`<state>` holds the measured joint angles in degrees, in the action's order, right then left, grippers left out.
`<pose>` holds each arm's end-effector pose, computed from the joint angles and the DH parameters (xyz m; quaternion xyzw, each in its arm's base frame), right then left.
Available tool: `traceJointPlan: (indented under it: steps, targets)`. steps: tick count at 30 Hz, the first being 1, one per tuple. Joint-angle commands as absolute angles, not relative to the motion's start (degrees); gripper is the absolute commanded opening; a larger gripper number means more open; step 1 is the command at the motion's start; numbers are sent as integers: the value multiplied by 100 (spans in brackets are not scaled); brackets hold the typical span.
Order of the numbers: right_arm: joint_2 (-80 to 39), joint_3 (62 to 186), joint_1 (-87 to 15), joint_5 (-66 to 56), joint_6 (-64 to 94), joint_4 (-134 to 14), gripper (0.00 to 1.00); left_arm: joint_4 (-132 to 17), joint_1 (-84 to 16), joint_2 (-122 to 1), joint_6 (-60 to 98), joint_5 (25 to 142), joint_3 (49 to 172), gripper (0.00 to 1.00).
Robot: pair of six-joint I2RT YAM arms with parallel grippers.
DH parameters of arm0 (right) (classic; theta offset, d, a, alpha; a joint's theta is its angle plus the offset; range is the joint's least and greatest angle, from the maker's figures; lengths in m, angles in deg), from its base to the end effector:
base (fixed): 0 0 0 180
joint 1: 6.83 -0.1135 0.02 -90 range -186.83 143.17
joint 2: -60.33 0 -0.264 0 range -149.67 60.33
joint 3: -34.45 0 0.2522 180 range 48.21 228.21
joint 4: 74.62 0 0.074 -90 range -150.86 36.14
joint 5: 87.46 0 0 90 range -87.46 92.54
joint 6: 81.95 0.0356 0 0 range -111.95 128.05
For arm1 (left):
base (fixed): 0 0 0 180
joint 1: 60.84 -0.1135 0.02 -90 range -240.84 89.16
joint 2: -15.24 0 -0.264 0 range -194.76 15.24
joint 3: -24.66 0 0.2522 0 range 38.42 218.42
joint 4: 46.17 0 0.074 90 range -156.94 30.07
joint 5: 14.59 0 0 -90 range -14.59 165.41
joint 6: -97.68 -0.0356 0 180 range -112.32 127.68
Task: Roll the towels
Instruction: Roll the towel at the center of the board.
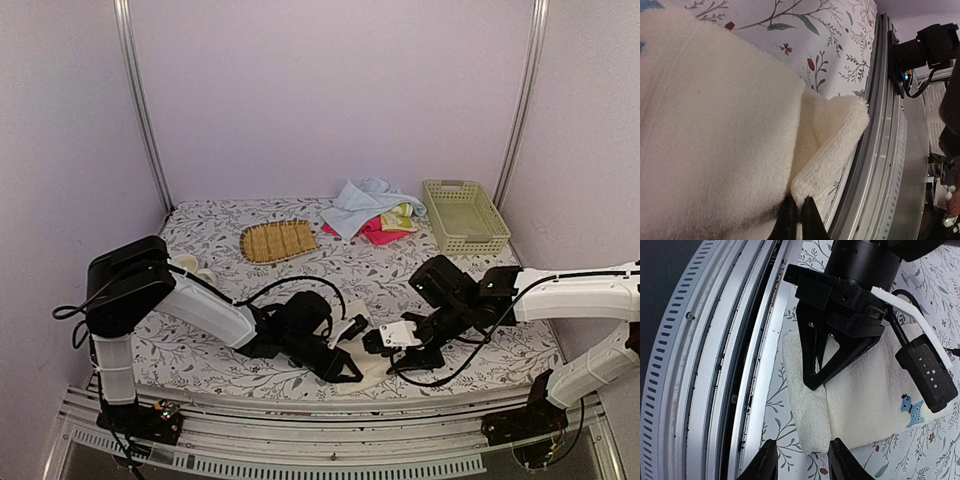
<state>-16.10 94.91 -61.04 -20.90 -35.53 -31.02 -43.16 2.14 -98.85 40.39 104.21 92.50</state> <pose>0.1374 0.2148 0.2088 -0.7470 0.5810 0.2190 0.2377 0.1568 -0.3452 0.1003 0.3274 0.8325 -0.4381 0.0887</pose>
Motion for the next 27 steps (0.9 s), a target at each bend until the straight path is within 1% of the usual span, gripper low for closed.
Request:
traceJointPlan:
  steps: [1,8,22,24,27]
  targets:
    - [-1873,9322,-6500,-1394,-3783,-3675,39,-4584,200,-10086,4249,10569,9227,0]
    - [-2154,9182,-6775,-995,-3927,-3973,40,-4791,194,-10092,4218,10572,9332,0]
    - [-2877,9026,-6801,-457,-3974,-4346,39,-4963,152,-10235,4103,10582,9466,0]
    - [-2977,8987,-6800,-464,-4013,-4306,38,-4956,143,-10232,4102,10574,9458,0]
    - [-3116,8978,-6798,-511,-4046,-4182,32,-4963,122,-10156,4101,10519,9410,0]
